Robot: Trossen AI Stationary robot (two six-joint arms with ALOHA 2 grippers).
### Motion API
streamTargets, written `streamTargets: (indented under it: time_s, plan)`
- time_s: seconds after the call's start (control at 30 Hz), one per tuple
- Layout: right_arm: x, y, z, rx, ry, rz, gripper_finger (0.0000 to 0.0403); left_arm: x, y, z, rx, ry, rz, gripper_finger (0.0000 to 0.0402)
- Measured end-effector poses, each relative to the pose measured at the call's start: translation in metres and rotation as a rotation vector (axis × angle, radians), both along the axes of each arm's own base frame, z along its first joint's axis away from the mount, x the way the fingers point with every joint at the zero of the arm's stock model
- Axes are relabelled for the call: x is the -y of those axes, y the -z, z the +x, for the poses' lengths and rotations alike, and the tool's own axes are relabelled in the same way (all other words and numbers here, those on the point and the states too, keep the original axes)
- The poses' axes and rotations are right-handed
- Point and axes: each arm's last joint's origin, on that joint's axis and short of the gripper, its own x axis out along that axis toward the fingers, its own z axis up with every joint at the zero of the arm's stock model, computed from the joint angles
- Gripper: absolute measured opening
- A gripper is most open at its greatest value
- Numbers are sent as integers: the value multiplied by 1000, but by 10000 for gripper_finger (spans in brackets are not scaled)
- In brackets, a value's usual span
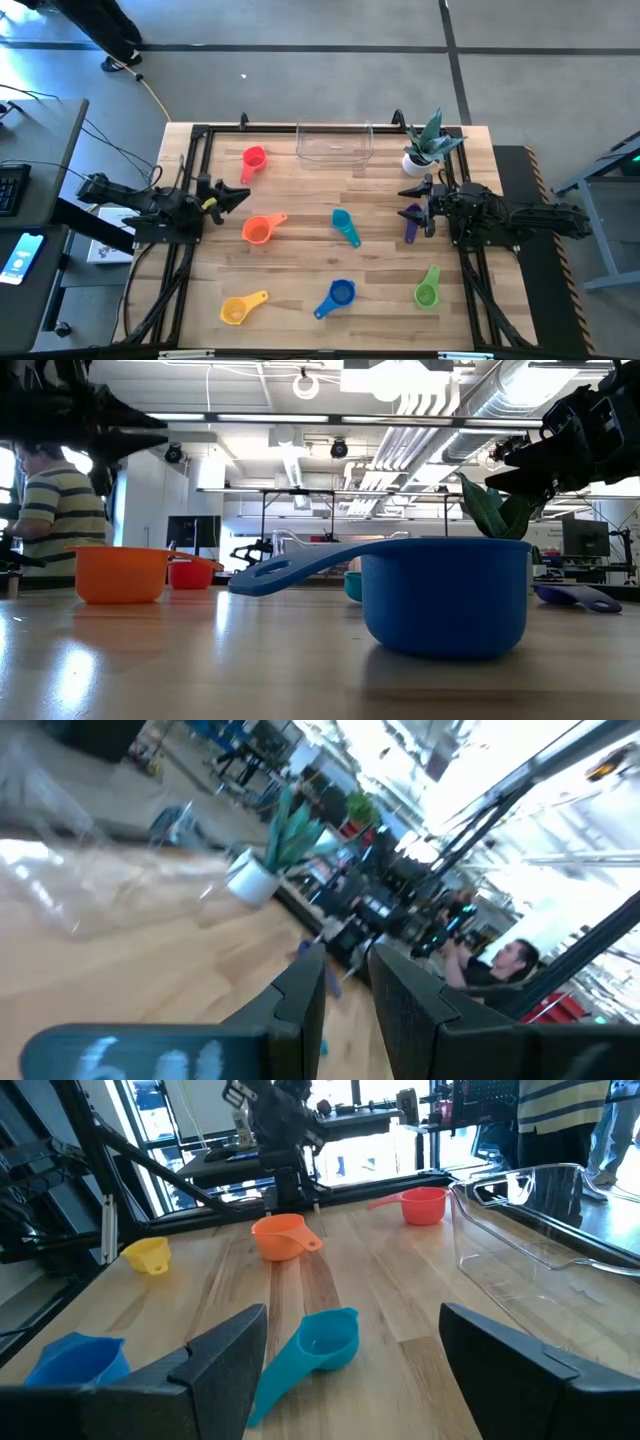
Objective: Nest measuring cups in basket
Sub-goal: Stack the red measuring cup on top of the orange measuring cup
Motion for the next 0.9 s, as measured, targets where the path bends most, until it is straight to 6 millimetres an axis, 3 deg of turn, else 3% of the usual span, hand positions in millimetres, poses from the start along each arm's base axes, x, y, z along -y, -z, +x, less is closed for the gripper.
streamTargets:
  time_s: [0.2,0.43,0.67,0.9]
  plan:
    - [0,0,0,0,0,0,288,-2,-27,-6,-20,-43,81,74]
    - [0,0,0,0,0,0,288,-4,-52,-4,-178,-102,104,74]
    - [0,0,0,0,0,0,288,-4,-69,11,-418,-144,116,74]
    - [0,0,0,0,0,0,288,-14,-89,33,-529,-251,92,74]
